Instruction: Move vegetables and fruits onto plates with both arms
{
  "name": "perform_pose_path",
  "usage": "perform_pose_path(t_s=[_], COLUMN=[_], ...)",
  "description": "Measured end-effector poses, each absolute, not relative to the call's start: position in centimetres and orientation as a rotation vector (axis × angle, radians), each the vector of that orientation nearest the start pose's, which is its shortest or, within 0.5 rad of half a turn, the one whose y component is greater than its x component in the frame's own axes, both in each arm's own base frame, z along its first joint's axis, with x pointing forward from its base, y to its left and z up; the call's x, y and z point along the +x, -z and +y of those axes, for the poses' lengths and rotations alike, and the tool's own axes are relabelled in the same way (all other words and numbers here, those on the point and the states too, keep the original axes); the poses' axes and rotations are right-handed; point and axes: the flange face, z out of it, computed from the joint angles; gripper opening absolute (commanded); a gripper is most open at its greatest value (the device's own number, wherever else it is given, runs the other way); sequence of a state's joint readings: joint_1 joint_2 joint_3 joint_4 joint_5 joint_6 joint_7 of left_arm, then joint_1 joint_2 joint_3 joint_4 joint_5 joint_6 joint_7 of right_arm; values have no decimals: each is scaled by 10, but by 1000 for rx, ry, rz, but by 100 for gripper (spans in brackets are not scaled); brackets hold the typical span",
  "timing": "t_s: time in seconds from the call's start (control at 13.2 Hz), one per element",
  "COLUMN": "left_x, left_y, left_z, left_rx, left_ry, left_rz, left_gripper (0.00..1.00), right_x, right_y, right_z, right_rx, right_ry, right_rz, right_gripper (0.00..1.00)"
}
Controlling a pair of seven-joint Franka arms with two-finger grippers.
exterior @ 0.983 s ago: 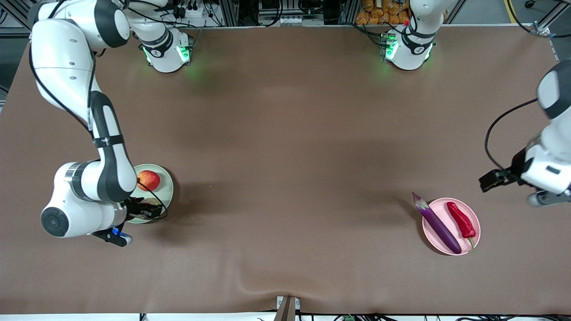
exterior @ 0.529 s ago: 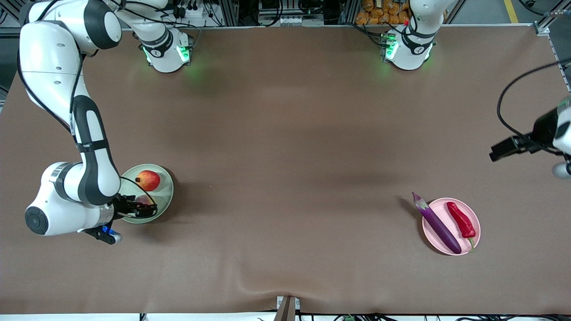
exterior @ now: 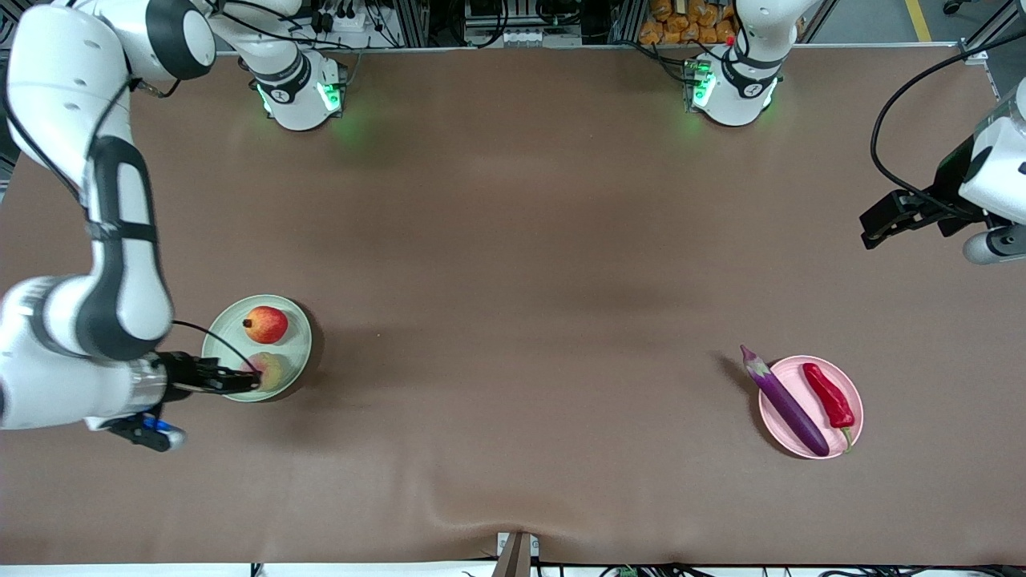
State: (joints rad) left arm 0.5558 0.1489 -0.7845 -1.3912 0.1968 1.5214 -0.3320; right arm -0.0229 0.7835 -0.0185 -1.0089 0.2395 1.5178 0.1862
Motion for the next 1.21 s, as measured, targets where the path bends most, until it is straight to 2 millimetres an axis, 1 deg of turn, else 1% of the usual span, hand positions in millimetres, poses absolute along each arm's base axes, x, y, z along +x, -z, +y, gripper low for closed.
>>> perform_pose_path(t_s=[0.08,0.15,0.23,0.38,0.45,0.53,0.68,0.83,0.91,1.06,1.21], left_x=[579,576,572,566,563,559,552,547,546,542,538], left_y=[-643,-645,-647,-646,-643,-638,-630,-632,-634,-642,-647], left_z=[-78,-78,-74,-50,-40,-34,-37,-39,-39,-44,-50], left_rx=[-3042,-3052,-3079,-3105,-3103,-3102,-3108,-3110,-3111,-3115,-3117], left_ry=[73,64,50,23,8,-8,-22,-14,-5,17,32], left_rz=[-163,-165,-188,-217,-226,-233,-227,-221,-222,-206,-190], left_gripper=[100,100,100,100,100,100,100,100,100,100,100], right_x=[728,722,712,689,677,664,641,621,608,579,553], right_y=[-405,-443,-480,-549,-573,-592,-622,-638,-641,-638,-634], right_z=[-6,-14,-19,-20,-19,-18,-16,-17,-18,-19,-21], right_rx=[-2912,-2972,-3056,-3161,-3169,-3172,-3173,-3183,-3187,-3186,-3181], right_ry=[-389,-332,-280,-192,-185,-193,-193,-128,-94,-62,-80], right_rz=[321,254,121,-200,-252,-251,-249,-252,-257,-298,-320], right_gripper=[100,100,100,100,100,100,100,100,100,100,100])
